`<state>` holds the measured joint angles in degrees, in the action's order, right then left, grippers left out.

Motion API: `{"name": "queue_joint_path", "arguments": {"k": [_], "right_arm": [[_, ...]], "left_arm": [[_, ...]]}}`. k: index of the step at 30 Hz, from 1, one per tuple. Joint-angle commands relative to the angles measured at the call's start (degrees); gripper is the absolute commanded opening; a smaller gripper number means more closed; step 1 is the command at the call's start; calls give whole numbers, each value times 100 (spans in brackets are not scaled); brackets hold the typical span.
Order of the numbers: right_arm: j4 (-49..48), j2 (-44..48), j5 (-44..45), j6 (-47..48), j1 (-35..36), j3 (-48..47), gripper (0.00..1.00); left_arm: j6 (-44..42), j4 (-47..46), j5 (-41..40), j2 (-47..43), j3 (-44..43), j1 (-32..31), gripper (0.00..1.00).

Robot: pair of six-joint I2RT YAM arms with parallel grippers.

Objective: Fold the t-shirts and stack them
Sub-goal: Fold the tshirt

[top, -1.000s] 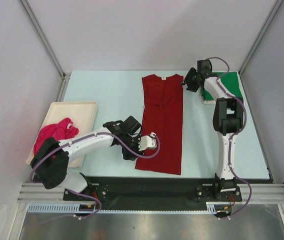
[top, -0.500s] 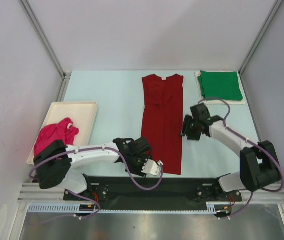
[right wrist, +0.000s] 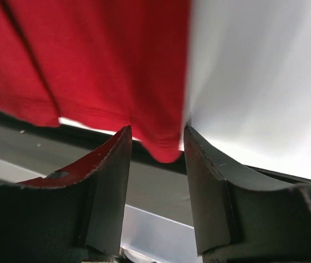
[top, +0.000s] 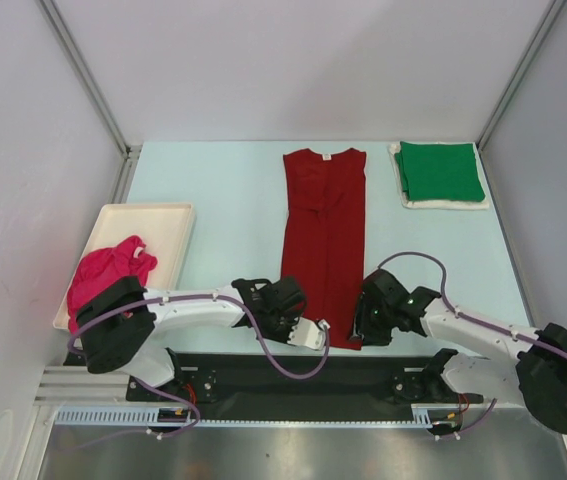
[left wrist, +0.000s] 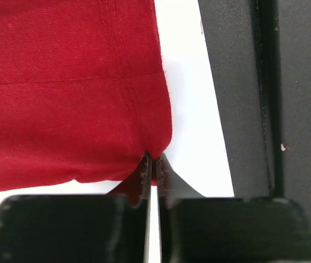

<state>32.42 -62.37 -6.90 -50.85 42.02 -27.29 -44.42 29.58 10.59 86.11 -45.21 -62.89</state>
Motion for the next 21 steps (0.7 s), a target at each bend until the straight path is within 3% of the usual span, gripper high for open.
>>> {"name": "queue_joint_path", "arguments": {"k": [1,3,7,9,14,17,21], "right_arm": [[-482,-222,92,-461,298,127,48],[-605,-337,162,-478,385,136,47],[-431,-250,268,-470,395,127,8],[-142,162,320,-452,403,75,1],[334,498,304,-145,264,-355,0],[484,173,32,389,-166,-873,0],[520,-545,-4,1269,-957,-1926,0]], "left_arm": [[258,293,399,29,-5,-126,0],[311,486,566,-76,-5,-258,0],[364,776,769,-445,56,-487,0],[329,1145,1154,-803,-22,-496,0],[382,1165,1244,-1465,-84,-190,0],[382,1295,1269,-1097,-584,958,0],[347,1305,1367,-473,-1576,1902,0]]}}
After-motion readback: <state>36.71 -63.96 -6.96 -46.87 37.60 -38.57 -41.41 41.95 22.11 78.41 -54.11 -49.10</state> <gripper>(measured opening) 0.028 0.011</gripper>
